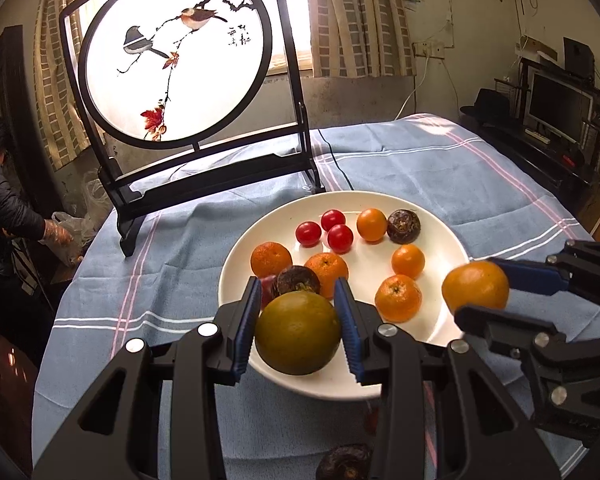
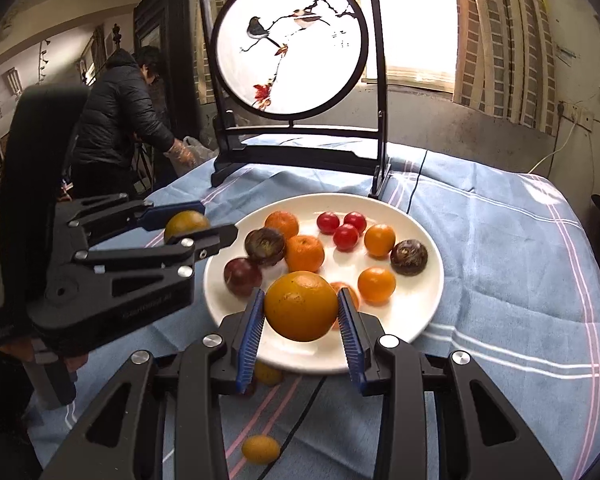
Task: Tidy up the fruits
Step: 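Carry the orange and yellow-brown fruit onto the white plate and open both grippers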
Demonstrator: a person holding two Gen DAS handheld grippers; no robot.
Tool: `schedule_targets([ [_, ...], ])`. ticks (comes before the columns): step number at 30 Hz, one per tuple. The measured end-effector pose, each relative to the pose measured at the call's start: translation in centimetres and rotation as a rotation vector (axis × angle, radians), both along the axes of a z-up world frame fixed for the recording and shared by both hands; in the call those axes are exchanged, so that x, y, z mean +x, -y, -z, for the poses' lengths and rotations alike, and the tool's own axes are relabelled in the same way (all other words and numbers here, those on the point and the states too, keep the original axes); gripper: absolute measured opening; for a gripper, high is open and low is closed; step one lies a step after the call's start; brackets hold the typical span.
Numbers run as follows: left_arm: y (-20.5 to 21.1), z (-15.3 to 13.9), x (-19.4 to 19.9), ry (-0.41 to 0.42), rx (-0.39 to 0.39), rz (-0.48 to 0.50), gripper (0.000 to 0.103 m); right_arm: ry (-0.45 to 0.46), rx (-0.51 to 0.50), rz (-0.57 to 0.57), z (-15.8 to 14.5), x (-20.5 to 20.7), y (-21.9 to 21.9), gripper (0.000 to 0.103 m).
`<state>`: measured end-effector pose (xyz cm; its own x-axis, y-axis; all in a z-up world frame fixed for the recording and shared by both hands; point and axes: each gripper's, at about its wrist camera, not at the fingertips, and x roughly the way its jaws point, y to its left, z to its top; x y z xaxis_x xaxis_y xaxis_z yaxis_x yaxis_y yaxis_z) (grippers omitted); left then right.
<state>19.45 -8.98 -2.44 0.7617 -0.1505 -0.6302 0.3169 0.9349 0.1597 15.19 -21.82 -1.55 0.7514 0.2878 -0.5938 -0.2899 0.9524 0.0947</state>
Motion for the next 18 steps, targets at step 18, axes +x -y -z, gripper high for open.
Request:
schedule_targets([
  [18,-2.9,0.2,0.3,0.032,0.03,-0.029,0.074,-0.053,-0.03,0.021,0.7,2.2,1.8,0.055],
])
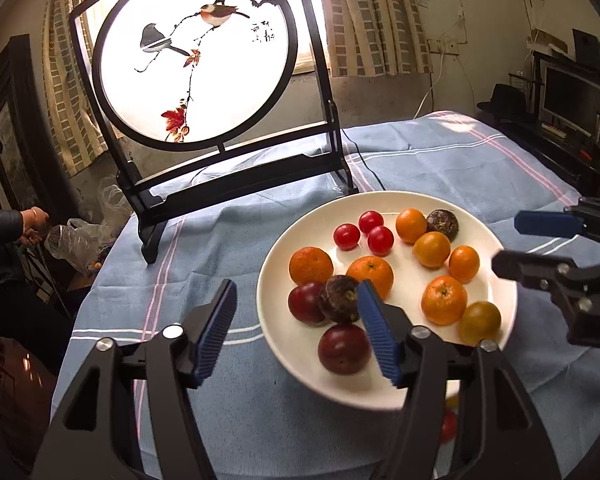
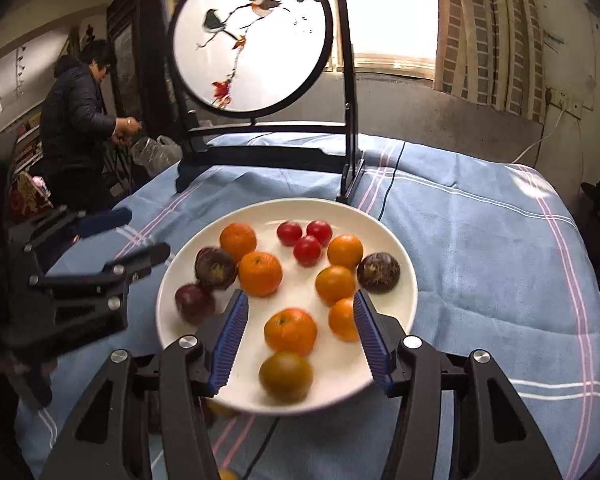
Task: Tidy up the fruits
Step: 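Carry the orange and yellow-brown fruit onto the white plate and open both grippers, then grasp a yellow-brown fruit with the right gripper while the left grasps a brown shriveled fruit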
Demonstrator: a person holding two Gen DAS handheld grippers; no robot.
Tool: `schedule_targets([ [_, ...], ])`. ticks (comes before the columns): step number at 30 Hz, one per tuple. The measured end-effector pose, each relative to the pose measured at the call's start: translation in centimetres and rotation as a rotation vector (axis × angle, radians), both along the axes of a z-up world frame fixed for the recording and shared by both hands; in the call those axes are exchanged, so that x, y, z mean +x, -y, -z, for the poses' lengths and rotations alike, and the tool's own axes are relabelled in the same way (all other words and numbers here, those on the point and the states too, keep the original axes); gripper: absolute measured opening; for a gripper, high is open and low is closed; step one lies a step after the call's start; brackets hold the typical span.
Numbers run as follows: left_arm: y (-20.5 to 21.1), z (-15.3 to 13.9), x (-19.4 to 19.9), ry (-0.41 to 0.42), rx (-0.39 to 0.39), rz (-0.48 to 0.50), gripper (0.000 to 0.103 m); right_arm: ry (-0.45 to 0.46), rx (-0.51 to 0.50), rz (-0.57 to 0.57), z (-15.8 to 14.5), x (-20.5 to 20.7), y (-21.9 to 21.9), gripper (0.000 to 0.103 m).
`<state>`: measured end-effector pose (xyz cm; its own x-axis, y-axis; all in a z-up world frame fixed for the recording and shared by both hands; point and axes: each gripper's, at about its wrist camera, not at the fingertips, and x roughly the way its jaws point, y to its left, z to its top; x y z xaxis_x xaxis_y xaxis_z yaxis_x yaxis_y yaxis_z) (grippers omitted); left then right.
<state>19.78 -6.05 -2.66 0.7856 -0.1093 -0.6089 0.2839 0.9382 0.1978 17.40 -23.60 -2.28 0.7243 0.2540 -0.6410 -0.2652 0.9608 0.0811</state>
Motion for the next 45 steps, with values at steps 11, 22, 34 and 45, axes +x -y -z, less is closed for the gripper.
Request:
schedule_targets([
  [11,-1.3,5.6,-8.3,-0.154,0.026,0.176,0.084,-0.135,-0.12,-0.198,6.4,-9.4,-4.1,0.051],
  [22,0.7,8.3,-7.9,-0.268,0.011,0.222,0.041,-0.147,-0.15,-0.164,7.2,-9.7,-4.2,0.028],
  [34,0.3,-0.7,-10.2,-0.05,-0.051,0.165,0.041,0.035,-0.103,-0.114,-0.2,-12.4,-2.9,0.028],
  [45,2.2,-5.3,-6.8,0.081,-0.056,0.087,0.041,0.143,-0.051,-0.077,-5.2,-9.3,-2.0,0.028],
])
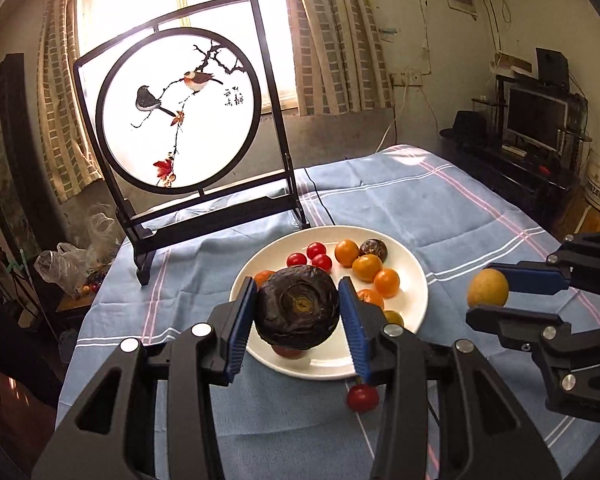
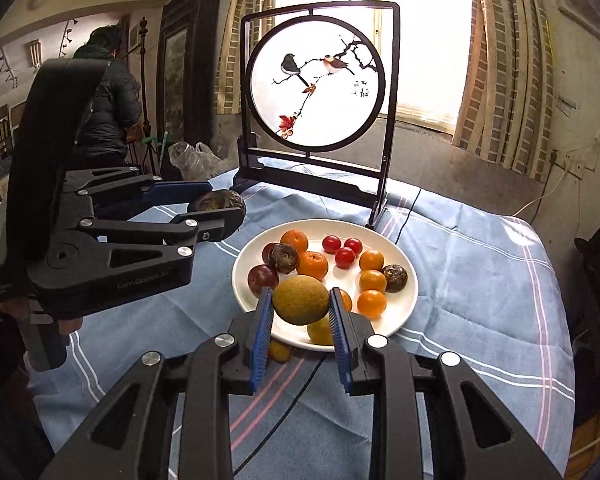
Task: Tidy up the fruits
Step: 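Grasp a yellow-brown fruit with the right gripper while the left grasps a brown shriveled fruit, then lower both fruits onto the white plate and open both grippers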
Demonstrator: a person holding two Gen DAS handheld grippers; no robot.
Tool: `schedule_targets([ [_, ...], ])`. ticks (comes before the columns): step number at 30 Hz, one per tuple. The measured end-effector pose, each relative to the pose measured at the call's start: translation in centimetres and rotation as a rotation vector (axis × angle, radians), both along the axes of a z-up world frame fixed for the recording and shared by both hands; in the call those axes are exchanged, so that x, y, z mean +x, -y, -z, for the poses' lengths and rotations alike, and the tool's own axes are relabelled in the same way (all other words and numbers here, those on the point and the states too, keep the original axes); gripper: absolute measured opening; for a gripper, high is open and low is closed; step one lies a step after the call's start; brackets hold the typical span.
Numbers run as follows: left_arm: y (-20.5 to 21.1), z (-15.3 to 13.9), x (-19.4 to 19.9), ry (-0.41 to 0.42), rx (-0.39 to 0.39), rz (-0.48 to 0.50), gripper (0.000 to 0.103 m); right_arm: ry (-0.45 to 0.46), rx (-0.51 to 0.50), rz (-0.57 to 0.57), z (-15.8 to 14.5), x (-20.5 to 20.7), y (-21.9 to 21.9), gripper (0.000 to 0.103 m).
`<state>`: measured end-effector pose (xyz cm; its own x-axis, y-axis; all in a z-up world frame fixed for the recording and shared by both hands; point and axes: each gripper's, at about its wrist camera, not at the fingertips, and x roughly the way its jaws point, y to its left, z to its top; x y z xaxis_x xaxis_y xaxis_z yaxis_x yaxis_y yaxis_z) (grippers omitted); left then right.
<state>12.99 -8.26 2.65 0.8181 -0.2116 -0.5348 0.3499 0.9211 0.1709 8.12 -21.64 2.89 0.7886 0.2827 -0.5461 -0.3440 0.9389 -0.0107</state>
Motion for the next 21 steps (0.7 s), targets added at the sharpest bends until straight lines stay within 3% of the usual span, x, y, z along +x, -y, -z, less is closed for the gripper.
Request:
schedule_targets([
  [9,-0.1,1.9,3.1,-0.049,-0.019,-0.031,0.041,-0.044,0.001,0.001,1.6,2.8,-0.2,0.028],
  [16,0.1,3.6,5.5,-0.076,0.016,-0.048,0.041,-0.084,0.001,0.01,2.9,5.9,-0.2,0.028],
  [21,1.1,5.0,7.9,-0.09,0.072,-0.058,0.041,-0.113,0.014,0.049,3.4,10.3,0.0,0.028],
])
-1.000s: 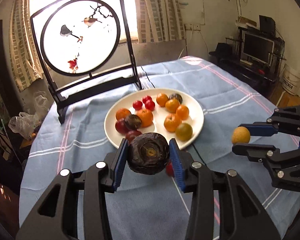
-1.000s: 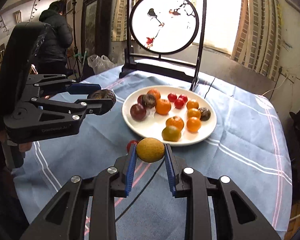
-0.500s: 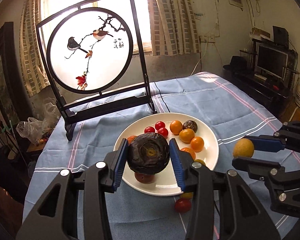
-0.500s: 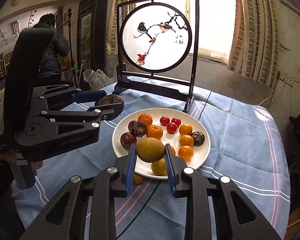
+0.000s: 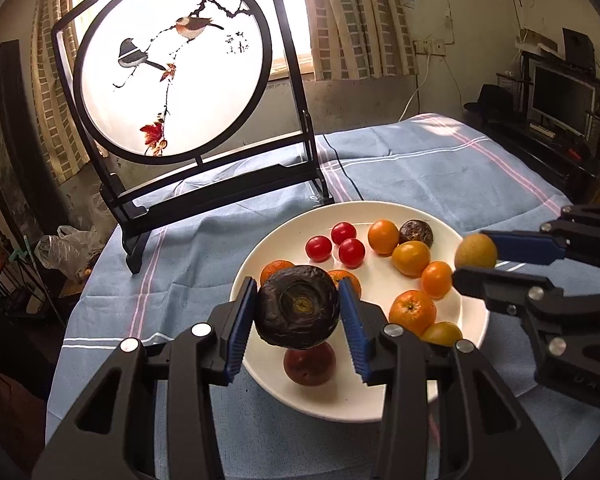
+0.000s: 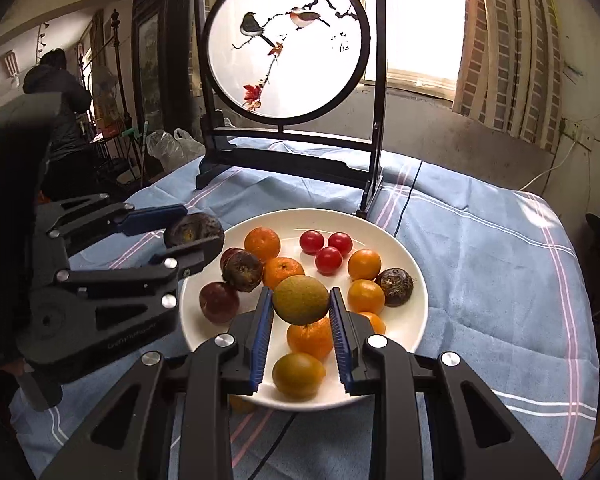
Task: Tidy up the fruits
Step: 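Lower both fruits onto the white plate and open both grippers, then grasp a red tomato with the left gripper while the right grasps a small yellow fruit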
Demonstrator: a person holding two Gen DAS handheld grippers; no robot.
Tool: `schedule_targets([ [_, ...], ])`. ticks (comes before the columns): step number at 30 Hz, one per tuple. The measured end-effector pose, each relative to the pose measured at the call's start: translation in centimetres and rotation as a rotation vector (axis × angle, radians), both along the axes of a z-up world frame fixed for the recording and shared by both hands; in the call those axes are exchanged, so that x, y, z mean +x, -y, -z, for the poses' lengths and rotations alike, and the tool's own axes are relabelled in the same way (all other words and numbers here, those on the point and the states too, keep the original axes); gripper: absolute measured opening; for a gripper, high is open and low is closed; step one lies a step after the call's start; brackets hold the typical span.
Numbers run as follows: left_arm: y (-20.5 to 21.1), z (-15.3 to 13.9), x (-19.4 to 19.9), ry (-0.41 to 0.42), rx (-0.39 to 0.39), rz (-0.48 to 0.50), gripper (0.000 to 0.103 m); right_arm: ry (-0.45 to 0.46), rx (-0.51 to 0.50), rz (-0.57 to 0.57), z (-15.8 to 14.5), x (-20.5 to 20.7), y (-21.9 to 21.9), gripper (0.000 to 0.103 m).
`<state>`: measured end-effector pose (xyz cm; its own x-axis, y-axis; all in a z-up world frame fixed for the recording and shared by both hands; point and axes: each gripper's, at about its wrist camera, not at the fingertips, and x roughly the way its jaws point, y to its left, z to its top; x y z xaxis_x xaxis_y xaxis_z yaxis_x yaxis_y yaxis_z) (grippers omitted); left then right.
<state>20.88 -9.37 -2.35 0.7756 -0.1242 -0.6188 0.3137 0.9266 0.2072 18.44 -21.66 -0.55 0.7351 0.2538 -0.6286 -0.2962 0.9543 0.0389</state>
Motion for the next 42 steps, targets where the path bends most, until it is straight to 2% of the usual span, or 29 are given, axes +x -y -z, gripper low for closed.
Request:
schedule_targets([
  [4,1.0,1.1,1.3,0.031,0.069,-0.009,0.044,-0.037,0.003,0.046,1.2,3.8,0.0,0.029],
  [6,1.0,1.2,1.7,0.054,0.085,-0.026,0.071,-0.053,0.017,0.054,1.6,5.2,0.1,0.033],
  [7,0.9,1.1,1.7,0.071,0.083,-0.037,0.074,-0.055,0.024,0.068,1.6,5.6,0.2,0.043],
  [11,-0.5,0.5,1.5,0.069,0.057,-0.052,0.074,-0.027,0.06,0.087,0.6,4.9,1.3,0.045],
  [16,-3.3,-0.5,-1.6,0.071,0.008,-0.034,0.074,-0.015,0.03,0.002,0.3,-1.0,1.4,0.048],
  [19,-4.5,0.3,-4.0,0.029,-0.008,0.008,0.074,-0.067,-0.023,-0.108,2.7,-5.3,0.0,0.048],
  [22,-5.8,1.3,-5.2,-0.033,-0.028,0.002,0.074,-0.1,-0.134,-0.166,6.3,-7.4,-2.1,0.043],
  [23,-6.2,1.7,-5.6,-0.05,-0.03,-0.005,0.074,-0.112,-0.158,-0.172,7.2,-7.5,-2.6,0.039],
  [26,-7.6,2.6,-6.4,-0.08,-0.036,-0.02,0.074,-0.143,-0.166,-0.161,8.8,-6.3,-3.3,0.038],
  [31,-8.5,3.6,-7.2,-0.112,-0.038,-0.014,0.075,-0.173,-0.088,-0.104,9.4,-4.1,-3.7,0.038],
  [34,-8.3,4.2,-7.3,-0.12,-0.033,0.002,0.075,-0.156,-0.043,-0.194,8.4,-5.8,-5.0,0.036],
  [37,-7.6,4.7,-7.1,-0.131,-0.028,0.024,0.075,-0.135,-0.099,-0.19,8.0,-6.5,-5.3,0.036],
  [42,-7.6,5.0,-7.2,-0.145,-0.036,0.041,0.075,-0.173,-0.098,-0.137,9.3,-4.2,-4.8,0.036],
])
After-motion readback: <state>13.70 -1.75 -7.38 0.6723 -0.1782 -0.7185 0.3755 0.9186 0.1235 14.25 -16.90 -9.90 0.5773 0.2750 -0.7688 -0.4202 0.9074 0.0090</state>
